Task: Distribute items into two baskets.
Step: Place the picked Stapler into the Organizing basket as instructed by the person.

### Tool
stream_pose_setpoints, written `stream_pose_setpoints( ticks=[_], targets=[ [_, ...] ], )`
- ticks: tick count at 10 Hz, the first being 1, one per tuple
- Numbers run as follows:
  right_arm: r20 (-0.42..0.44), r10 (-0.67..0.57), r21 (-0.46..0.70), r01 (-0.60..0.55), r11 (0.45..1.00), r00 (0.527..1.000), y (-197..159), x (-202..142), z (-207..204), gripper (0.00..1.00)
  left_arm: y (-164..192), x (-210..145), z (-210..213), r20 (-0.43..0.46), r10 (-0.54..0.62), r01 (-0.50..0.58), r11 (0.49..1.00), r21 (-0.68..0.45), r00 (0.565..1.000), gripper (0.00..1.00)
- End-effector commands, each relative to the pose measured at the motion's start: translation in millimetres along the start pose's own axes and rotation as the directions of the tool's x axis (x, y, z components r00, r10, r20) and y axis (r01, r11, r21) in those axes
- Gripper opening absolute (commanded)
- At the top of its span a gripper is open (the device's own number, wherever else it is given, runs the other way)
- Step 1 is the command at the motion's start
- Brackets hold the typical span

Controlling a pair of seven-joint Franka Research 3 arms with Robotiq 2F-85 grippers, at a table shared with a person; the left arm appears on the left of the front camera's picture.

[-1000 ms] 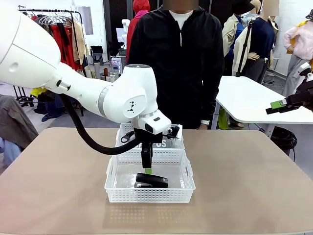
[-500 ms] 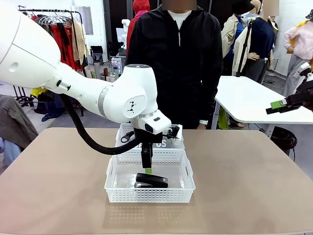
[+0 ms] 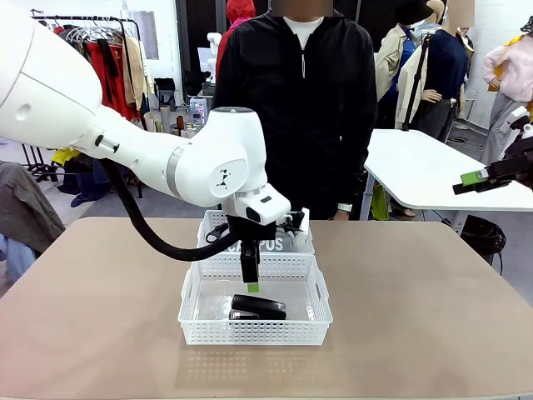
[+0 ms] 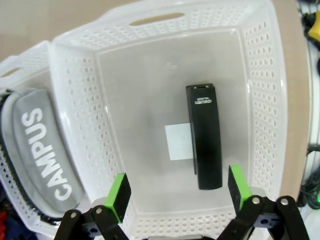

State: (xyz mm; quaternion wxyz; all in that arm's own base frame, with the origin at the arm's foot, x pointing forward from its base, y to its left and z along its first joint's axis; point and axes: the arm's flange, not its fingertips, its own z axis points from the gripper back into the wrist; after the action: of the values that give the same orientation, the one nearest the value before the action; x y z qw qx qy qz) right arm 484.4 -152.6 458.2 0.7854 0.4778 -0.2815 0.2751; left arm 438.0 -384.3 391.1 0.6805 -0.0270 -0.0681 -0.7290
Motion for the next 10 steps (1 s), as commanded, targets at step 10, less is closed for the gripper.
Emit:
stream_pose_setpoints(
  ticks=[10],
  targets=[
    [0.004, 0.0, -0.008, 0.0, 1.0, 1.0, 4, 0, -1, 1.0, 56, -157, 143, 0.264, 0.483, -0.357, 0.84, -0.409, 0.835, 1.0]
  ],
)
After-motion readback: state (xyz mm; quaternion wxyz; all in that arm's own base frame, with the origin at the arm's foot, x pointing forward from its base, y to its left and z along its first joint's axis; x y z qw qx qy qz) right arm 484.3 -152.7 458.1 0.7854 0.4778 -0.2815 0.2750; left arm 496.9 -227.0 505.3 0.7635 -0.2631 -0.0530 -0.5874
